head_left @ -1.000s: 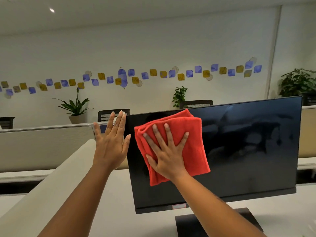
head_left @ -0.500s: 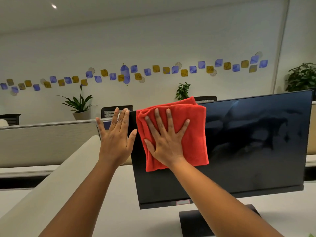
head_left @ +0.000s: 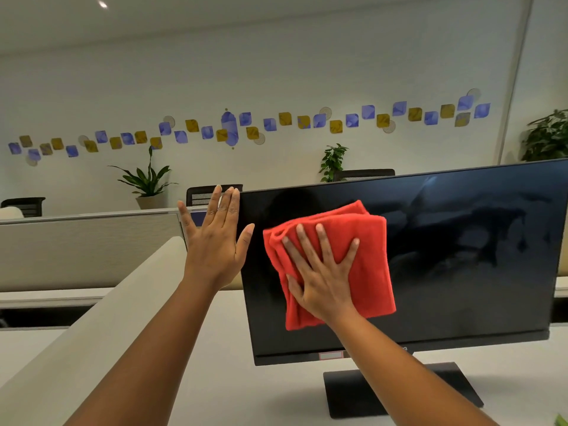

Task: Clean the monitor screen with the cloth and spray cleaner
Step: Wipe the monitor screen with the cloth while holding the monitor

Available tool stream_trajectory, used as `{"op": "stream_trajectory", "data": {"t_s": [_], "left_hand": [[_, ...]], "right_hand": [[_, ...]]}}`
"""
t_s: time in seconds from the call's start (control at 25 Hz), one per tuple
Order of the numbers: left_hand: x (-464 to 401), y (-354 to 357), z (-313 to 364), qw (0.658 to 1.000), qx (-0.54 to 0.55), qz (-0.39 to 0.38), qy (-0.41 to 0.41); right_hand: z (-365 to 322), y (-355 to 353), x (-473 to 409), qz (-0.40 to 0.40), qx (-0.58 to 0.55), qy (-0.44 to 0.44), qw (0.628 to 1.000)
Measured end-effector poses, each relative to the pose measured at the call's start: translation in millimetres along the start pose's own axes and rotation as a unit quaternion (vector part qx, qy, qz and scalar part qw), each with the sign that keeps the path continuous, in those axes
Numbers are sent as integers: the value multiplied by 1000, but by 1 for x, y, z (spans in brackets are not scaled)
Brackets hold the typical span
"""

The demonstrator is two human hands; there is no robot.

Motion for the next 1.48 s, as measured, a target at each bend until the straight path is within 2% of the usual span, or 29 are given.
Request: {"op": "stream_trajectory", "data": {"t_s": [0.08,0.24,0.44,0.8,1.04,1.16,1.32,1.48], "left_hand": [[1,-1,1,1000,9,4,1],[2,-3,-2,1000,22,6,3],[4,1,-3,1000,13,-4,-2],[4,2,-2,999,-34,4,-22],[3,2,7,1000,-28,8,-10],[2,2,9,1000,-17,7,-5],[3,4,8,1000,9,6,-4],[6,6,3,1000,12,2,-13]], "right_hand": [[-2,-11,-29,14,-27,36,999],[-31,-10,-53,0,-35,-4,999],[-72,23,4,-36,21,-145,989],[-92,77,115,-129,46,-297,945],[-88,62,101,-98,50,-290,951],[-69,38,56,-50,45,-211,975],[-47,22,21,-32,-1,-92,995],[-59,37,53,-42,48,-171,983]]}}
Point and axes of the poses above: each hand's wrist, its own x-axis away from the middle knuckle, its own y-axis out of the palm, z = x × y, the point moved 9 cm from there along -x, towards the middle knuckle, and after that the axes turned 5 degrees about -z, right-handed, at the moved point
